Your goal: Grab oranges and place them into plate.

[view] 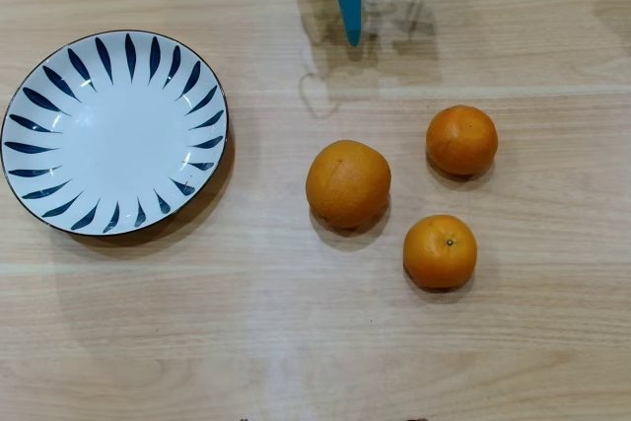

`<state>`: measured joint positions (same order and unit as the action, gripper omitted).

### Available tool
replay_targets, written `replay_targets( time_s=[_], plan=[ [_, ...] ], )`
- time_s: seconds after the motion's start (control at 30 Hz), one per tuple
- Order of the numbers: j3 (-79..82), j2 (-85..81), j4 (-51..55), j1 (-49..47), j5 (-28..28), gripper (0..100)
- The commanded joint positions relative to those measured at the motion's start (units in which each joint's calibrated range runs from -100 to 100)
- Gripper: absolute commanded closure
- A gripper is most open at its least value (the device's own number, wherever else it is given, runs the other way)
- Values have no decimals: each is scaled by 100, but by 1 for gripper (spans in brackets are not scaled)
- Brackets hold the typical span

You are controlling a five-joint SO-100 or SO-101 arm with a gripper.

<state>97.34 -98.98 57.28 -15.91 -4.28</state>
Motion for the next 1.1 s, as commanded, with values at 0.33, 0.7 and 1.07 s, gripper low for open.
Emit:
replay_targets(
  time_s=[0.33,0.7,1.07],
  plan=[
    [39,-42,-42,27,20,98],
    [39,-42,-42,-175,51,98],
    [-15,17,-51,-151,57,98]
  ],
)
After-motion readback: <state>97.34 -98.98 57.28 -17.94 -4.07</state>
